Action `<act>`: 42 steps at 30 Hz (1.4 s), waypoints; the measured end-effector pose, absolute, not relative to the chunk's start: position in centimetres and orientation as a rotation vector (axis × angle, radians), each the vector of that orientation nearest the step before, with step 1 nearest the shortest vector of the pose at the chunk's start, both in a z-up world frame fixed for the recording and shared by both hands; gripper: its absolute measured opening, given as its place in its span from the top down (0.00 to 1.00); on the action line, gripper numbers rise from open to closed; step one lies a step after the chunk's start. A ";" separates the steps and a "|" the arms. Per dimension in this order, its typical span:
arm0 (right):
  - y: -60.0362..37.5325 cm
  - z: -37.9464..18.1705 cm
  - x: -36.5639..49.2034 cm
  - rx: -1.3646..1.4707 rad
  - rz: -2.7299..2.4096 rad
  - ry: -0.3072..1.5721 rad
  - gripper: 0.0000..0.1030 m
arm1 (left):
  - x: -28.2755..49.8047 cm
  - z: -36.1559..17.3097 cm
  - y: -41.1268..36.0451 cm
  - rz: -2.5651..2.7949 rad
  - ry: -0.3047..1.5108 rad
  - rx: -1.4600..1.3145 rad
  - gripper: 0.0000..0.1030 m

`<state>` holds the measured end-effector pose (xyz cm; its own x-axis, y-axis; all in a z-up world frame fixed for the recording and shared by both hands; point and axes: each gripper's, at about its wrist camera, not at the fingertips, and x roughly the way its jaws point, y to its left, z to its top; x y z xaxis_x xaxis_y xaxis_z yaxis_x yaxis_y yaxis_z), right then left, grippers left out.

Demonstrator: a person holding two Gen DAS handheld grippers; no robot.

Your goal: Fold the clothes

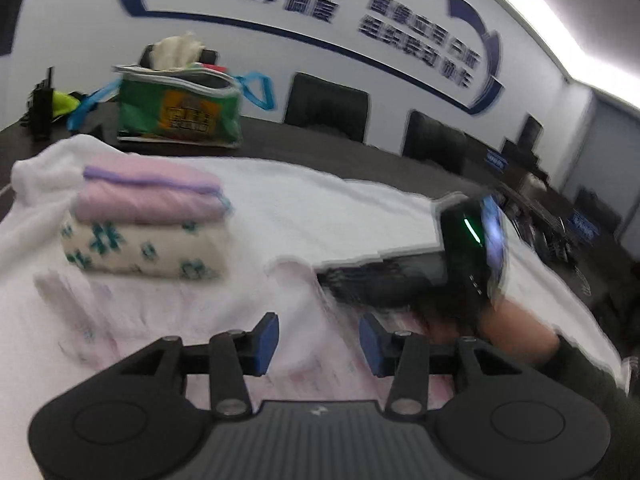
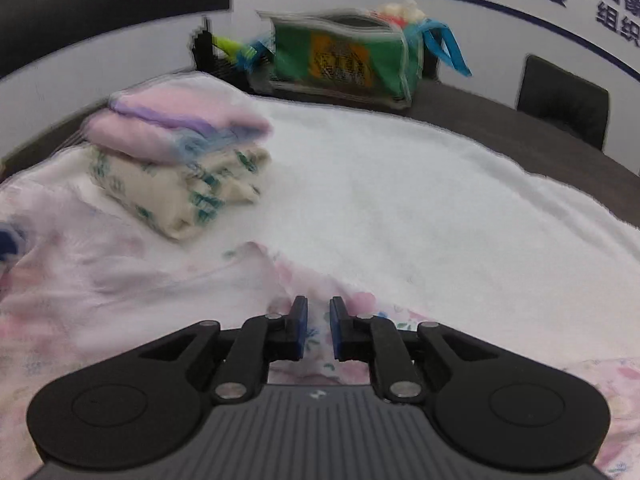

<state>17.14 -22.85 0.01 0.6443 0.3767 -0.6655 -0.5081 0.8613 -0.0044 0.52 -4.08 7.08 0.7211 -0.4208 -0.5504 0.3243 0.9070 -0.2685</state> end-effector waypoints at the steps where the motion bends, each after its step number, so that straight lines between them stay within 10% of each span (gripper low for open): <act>1: -23.0 -0.1 17.2 -0.180 0.512 0.707 0.88 | -0.5 6.6 -4.6 -0.436 0.641 -0.134 0.57; 17: -32.8 7.0 8.7 -0.043 0.339 0.575 0.81 | -7.5 4.4 -6.1 -0.526 0.563 -0.116 0.50; 24: -34.6 1.9 -0.6 -0.088 0.346 0.734 0.81 | -9.1 2.3 -10.4 -0.534 0.554 0.071 0.50; 32: -44.7 3.5 -9.6 0.094 0.005 0.478 0.38 | -9.3 0.3 -8.9 -0.519 0.600 0.070 0.42; 42: -58.6 2.1 -10.1 0.552 -0.514 0.329 0.32 | -9.3 0.2 -9.3 -0.511 0.599 0.087 0.37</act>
<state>-10.06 -58.58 2.05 0.8239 -0.3725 -0.4271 0.5440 0.7310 0.4118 -9.26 -9.34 0.25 0.7060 -0.4348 -0.5591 0.4843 0.8723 -0.0668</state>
